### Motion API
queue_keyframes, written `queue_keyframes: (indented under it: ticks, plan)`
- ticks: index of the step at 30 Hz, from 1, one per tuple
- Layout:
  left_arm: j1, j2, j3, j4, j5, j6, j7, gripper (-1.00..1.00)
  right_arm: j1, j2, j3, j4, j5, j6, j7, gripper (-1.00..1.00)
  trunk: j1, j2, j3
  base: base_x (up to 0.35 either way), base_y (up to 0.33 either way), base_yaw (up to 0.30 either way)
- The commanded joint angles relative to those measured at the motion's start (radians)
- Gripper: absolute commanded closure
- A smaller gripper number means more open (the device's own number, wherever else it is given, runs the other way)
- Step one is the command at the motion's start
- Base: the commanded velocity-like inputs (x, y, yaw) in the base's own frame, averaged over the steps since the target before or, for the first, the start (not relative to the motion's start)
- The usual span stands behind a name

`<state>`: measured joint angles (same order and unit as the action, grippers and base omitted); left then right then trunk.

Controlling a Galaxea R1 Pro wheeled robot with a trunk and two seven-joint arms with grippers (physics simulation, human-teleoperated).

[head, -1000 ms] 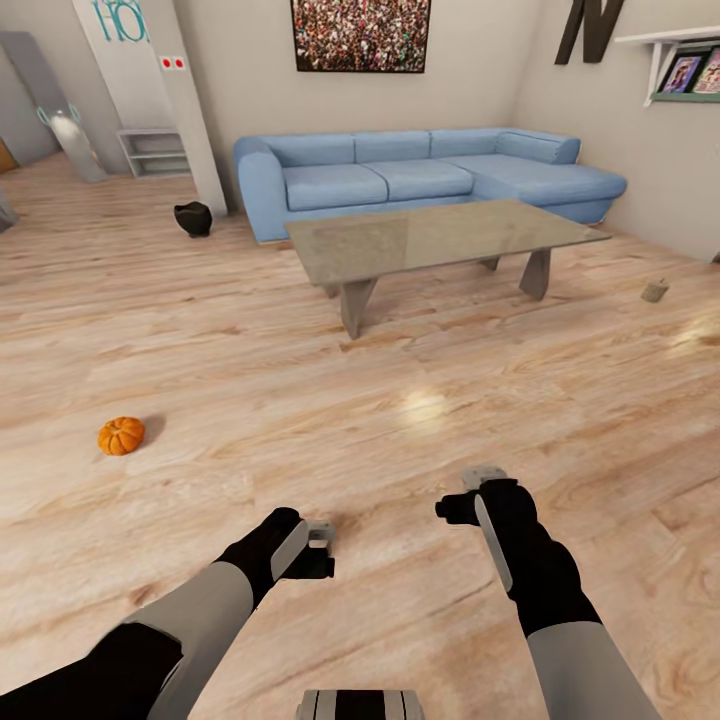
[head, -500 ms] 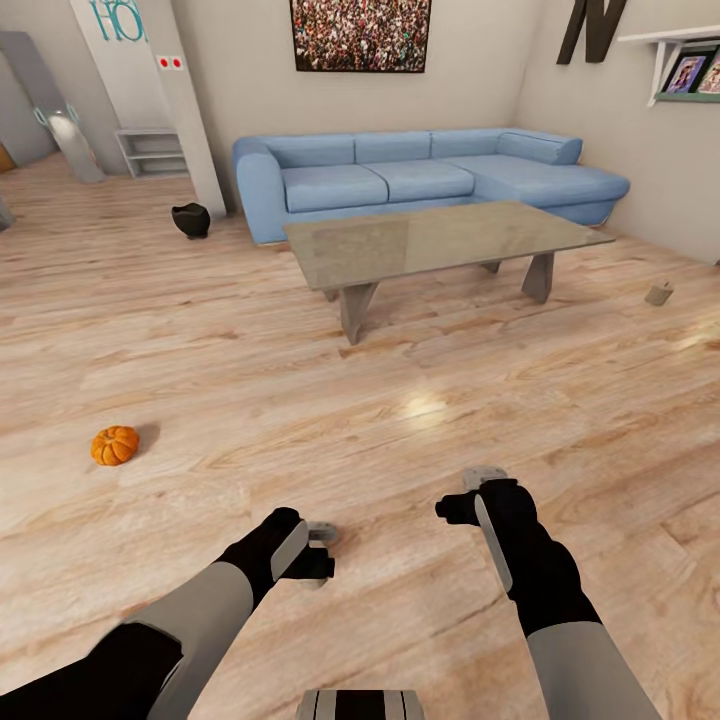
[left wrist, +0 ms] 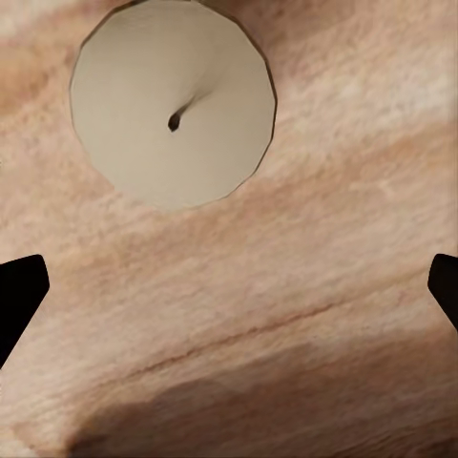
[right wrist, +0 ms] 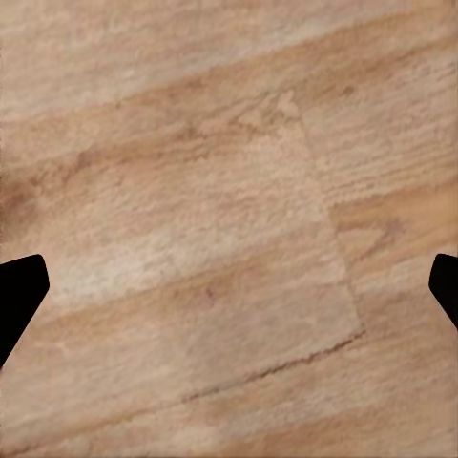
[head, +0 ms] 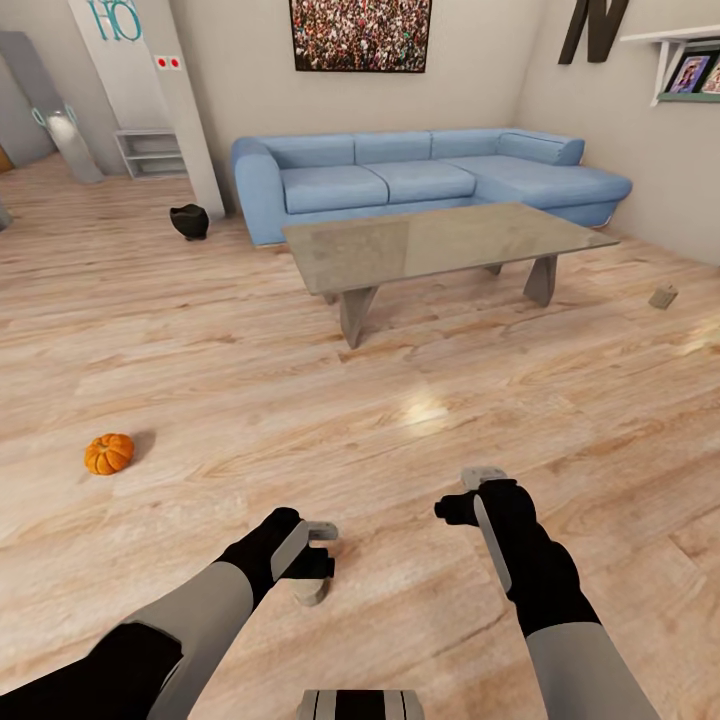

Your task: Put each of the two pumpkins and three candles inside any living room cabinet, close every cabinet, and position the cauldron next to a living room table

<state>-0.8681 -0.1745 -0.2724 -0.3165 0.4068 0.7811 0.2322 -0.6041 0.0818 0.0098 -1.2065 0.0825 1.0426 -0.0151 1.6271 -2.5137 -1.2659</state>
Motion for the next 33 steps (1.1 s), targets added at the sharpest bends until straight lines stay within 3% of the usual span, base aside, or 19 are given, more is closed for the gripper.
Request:
queue_keyframes:
  ticks: [1,10,15,33]
  plan:
    - [-0.001,0.0,-0.004,-0.001,0.01,0.003,0.009,-1.0,0.0,0.0,0.001,-0.001,0.006,0.005,0.001,-1.0,0.0,0.0,-0.001,0.019,0.0,0.0]
    - [0.0,0.0,-0.004,-0.001,0.01,-0.011,0.011,-1.0,0.0,0.0,0.001,-0.001,0.006,0.005,0.002,-1.0,0.0,0.0,-0.001,0.004,0.0,0.0]
    - [0.0,0.0,-0.003,0.0,0.01,-0.047,0.013,-1.0,0.0,0.0,0.001,-0.001,0.006,0.005,0.003,-1.0,0.002,-0.001,-0.02,0.0,0.0,0.0]
    - [-0.001,0.0,-0.002,0.002,0.01,-0.051,0.013,-1.0,0.0,0.0,0.001,-0.001,0.006,0.005,0.003,-1.0,0.01,-0.006,-0.09,0.0,0.0,0.0]
